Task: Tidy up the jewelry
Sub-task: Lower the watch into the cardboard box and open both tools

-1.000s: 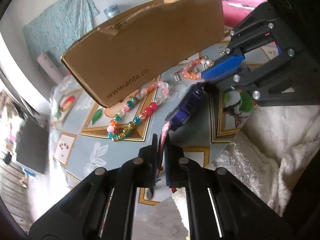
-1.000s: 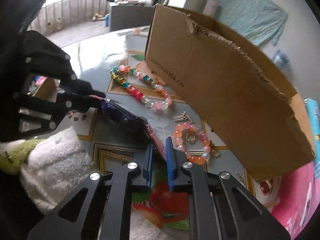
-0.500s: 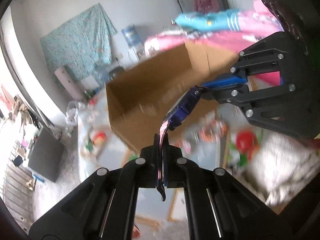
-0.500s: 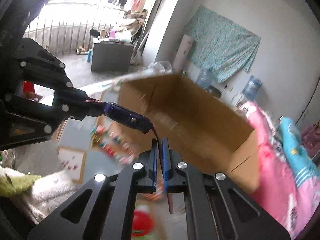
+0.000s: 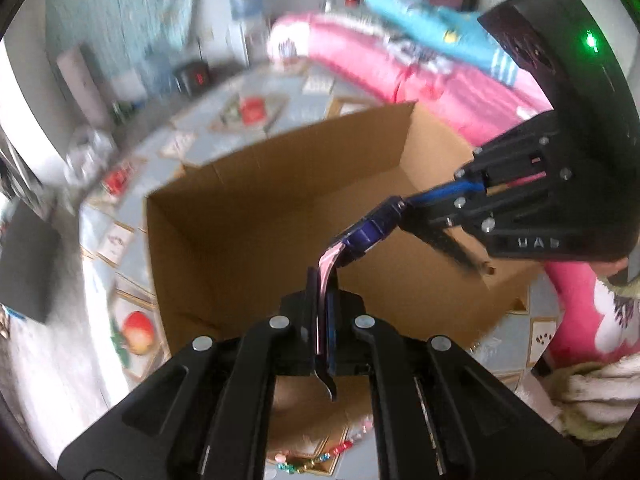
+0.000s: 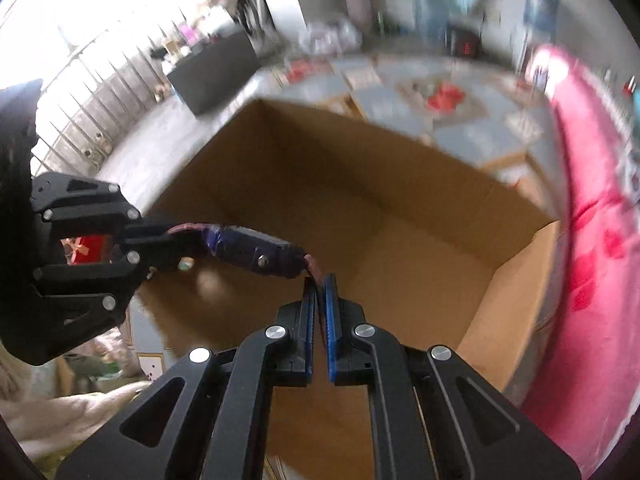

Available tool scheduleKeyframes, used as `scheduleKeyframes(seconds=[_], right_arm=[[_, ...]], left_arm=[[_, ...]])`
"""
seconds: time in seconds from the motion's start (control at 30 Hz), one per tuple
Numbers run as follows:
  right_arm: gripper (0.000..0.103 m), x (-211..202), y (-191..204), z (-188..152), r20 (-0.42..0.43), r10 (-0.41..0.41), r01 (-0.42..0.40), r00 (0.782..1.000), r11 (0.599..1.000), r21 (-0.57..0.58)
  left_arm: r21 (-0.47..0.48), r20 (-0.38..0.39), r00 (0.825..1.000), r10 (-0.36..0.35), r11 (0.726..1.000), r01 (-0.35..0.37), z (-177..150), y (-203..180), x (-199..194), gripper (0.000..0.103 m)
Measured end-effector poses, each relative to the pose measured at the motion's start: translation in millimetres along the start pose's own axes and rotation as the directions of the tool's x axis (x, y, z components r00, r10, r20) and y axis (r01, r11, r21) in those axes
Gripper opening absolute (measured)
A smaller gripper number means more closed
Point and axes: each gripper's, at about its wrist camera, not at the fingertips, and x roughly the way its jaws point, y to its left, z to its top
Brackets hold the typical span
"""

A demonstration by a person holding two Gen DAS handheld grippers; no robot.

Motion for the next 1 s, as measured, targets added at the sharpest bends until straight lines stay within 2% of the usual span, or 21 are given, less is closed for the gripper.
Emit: scheduleKeyframes(seconds=[0.1, 0.13, 0.17, 0.2, 0.27, 0.3, 0.47, 0.6, 0.73, 0.83, 0.9, 1.0], right_arm=[[0.006, 33, -21, 18, -0.11, 0.027, -0.021, 0.994, 0.998, 0.053], [0.006, 43, -28, 22, -0.137, 0.032, -0.022, 0.99, 0.997, 0.074], [0.008, 52, -33, 26, -0.164, 0.035, -0.019, 0.986, 0.995, 0.098], [0.01, 63, -40, 27, -0.187, 0.034, -0.01, 0.982, 0.991, 0.13], [0.014, 74, -50, 31, -0.204, 0.054, -0.014, 0.977, 0.981, 0.192], [0.014, 78, -55, 34, -0.199, 0.06, -0.017, 0.978, 0.977, 0.213], [0.014, 74, -68, 45, -0.145, 0.069, -0.03, 0.987, 0.966, 0.255], [0.014, 62, -66, 51, -0.099, -0.001, 0.022, 0.995, 0.977, 0.214], [0.014, 48, -63, 52, -0.061, -0.014, 0.026, 0.998, 0.98, 0.196], [0.014, 24, -55, 48, -0.013, -0.026, 0.028, 1.0, 0.985, 0.172], [0.014, 0, -48, 41, 0.039, -0.023, 0.017, 0.999, 0.989, 0.149], [0.014, -39, -34, 25, 0.126, -0.014, -0.001, 0.992, 0.992, 0.123]], left_arm=[[-0.048, -0.103, 0.994, -0.045, 0.998, 0.04, 17, 16, 31, 0.005], [-0.057, -0.134, 0.99, -0.044, 0.998, 0.037, 22, 22, 43, 0.009], [-0.06, -0.153, 0.988, -0.033, 0.998, 0.024, 23, 23, 51, 0.02], [-0.057, -0.167, 0.986, -0.011, 0.998, 0.001, 28, 25, 58, 0.037], [-0.045, -0.144, 0.988, 0.049, 0.997, -0.056, 37, 27, 63, 0.055], [-0.041, -0.126, 0.99, 0.062, 0.997, -0.068, 44, 30, 64, 0.058], [-0.058, -0.055, 0.996, 0.07, 0.996, -0.073, 57, 36, 59, 0.064], [-0.057, -0.009, 0.996, 0.085, 0.995, -0.085, 56, 36, 47, 0.07], [-0.058, 0.032, 0.995, 0.093, 0.994, -0.091, 44, 35, 26, 0.073], [-0.084, 0.071, 0.994, 0.085, 0.993, -0.079, 33, 38, 2, 0.074], [-0.098, 0.112, 0.991, 0.075, 0.993, -0.064, 24, 40, -17, 0.079], [-0.13, 0.204, 0.977, 0.069, 0.991, -0.043, 0, 42, -58, 0.083]])
